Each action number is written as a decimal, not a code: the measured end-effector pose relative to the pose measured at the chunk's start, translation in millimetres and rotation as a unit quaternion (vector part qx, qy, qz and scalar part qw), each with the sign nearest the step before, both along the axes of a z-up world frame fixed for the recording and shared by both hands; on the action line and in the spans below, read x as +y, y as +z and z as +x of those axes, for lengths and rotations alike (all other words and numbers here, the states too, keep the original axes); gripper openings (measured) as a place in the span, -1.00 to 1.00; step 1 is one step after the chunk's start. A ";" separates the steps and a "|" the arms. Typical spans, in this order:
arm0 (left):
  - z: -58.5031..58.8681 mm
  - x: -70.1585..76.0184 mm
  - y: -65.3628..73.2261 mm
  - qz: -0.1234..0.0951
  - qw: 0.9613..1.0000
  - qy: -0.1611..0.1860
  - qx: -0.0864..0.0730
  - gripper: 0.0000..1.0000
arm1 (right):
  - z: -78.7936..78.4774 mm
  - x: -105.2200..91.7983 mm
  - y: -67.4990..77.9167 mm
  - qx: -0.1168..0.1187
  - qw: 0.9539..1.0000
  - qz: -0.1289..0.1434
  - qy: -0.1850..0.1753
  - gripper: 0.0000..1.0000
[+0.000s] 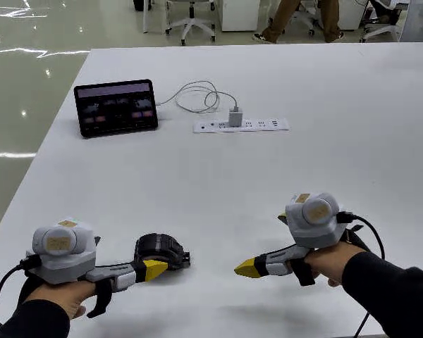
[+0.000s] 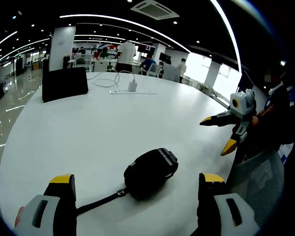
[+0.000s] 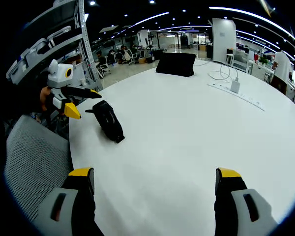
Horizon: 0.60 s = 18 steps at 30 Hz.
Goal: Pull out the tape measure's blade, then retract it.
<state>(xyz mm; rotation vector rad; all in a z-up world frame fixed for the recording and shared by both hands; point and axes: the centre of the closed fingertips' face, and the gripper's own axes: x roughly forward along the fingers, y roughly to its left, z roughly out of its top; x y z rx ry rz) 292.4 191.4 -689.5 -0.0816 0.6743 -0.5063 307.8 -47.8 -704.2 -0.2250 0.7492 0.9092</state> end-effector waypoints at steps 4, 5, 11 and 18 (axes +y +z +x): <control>-5.9 4.6 2.8 0.017 1.000 -0.006 -0.011 1.00 | -8.6 -16.2 -1.1 0.004 1.000 0.011 -0.019 1.00; -8.7 3.8 5.1 0.006 1.000 -0.008 -0.011 1.00 | -11.5 -21.6 -0.9 0.002 1.000 0.012 -0.022 1.00; -17.2 16.1 3.4 0.008 1.000 -0.008 -0.004 1.00 | -22.3 -43.4 0.6 -0.011 1.000 -0.001 -0.023 1.00; -34.4 21.7 4.5 0.018 0.999 -0.031 0.002 1.00 | -21.5 -62.1 13.0 -0.023 0.999 0.000 -0.033 1.00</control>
